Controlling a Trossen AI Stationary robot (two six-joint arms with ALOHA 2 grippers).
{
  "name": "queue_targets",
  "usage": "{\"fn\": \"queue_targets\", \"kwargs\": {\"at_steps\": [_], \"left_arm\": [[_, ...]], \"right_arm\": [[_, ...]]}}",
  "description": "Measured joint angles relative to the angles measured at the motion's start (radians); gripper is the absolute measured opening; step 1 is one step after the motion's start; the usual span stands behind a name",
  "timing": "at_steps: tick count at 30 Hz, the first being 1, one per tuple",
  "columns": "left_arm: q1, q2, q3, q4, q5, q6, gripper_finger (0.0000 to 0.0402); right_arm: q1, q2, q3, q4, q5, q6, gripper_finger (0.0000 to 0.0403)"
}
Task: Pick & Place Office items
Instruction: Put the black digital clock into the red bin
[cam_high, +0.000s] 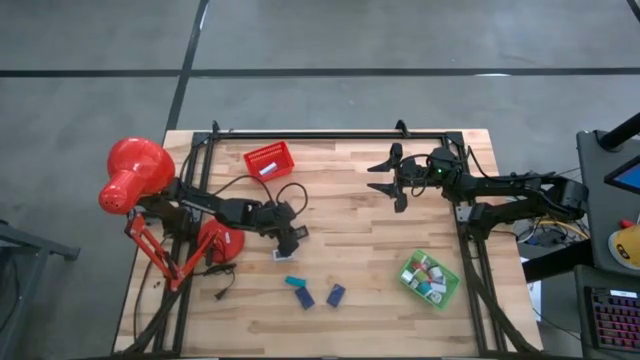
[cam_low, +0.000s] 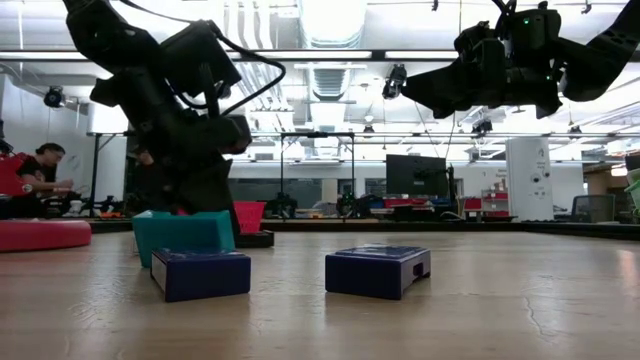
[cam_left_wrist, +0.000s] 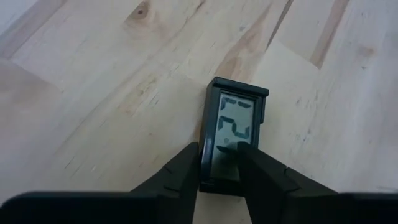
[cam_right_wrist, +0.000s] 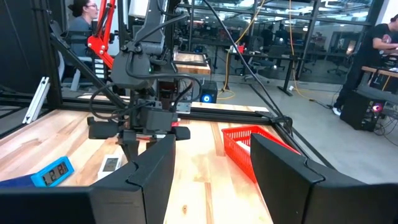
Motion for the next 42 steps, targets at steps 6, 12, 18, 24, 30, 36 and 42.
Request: {"fn": "queue_targets", "kwargs": {"at_steps": [6, 12, 18, 24, 30, 36, 42], "left_arm": [[0.0, 0.0, 0.02, -0.004, 0.002, 0.057, 0.0146], [0.0, 0.0, 0.023, -0.001, 0.004, 0.069, 0.0216], [-0.002, 0.0, 0.031, 0.011, 0.023, 0.125, 0.0264], [-0.002, 0.0, 0.039, 0.017, 0.025, 0.14, 0.0282], [-0.003, 0.001, 0.032, 0.017, 0.027, 0.148, 0.0282], [-0.009, 0.028, 0.035, 0.018, 0.027, 0.198, 0.0284], [-0.009, 0.06, 0.04, 0.021, 0.026, 0.196, 0.0282]], "right_arm": [[0.0, 0.0, 0.0, 0.0, 0.0, 0.0, 0.0203], [0.0, 0.0, 0.0, 0.0, 0.0, 0.0, 0.0203], [0.0, 0.0, 0.0, 0.0, 0.0, 0.0, 0.0203], [0.0, 0.0, 0.0, 0.0, 0.0, 0.0, 0.0203], [0.0, 0.0, 0.0, 0.0, 0.0, 0.0, 0.0203], [0.0, 0.0, 0.0, 0.0, 0.0, 0.0, 0.0203], [0.0, 0.0, 0.0, 0.0, 0.0, 0.0, 0.0203]]}}
